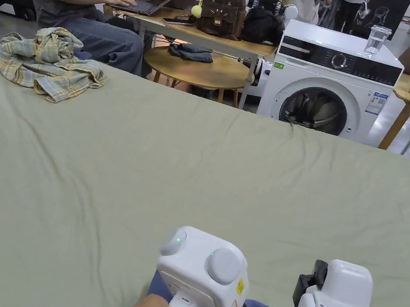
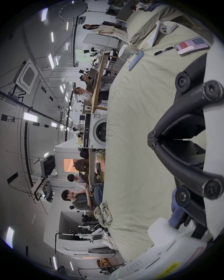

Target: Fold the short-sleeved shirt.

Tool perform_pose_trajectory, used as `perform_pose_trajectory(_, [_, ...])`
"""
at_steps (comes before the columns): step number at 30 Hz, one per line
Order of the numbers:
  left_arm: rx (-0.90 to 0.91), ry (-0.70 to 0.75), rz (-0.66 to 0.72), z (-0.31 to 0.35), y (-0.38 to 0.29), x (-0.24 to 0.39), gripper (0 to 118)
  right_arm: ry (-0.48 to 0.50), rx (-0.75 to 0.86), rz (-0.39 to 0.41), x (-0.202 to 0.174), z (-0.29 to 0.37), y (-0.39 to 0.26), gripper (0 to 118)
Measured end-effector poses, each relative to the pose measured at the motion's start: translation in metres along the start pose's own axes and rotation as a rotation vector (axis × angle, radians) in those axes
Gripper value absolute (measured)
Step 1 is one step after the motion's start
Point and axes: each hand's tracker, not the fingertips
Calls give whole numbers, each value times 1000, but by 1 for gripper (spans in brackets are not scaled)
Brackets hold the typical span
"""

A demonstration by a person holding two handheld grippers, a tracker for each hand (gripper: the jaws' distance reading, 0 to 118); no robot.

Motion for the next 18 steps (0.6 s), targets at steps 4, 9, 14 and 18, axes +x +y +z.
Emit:
perform_pose_trajectory(4, [38,-107,86,6,-1,-15,43,-5,-2,-2,2,2,0,0])
perform_pose_trajectory(9, [73,-193,95,40,-10,-28,49,-2,1,-1,2,2,1,0])
perform_pose_trajectory(14, [187,-313,151,76,-19,-51,49,-3,8,-15,5,5,3,0])
perform_pose_trajectory(18, [207,-326,154,67,-17,-59,15,-6,20,-24,7,8,5,0])
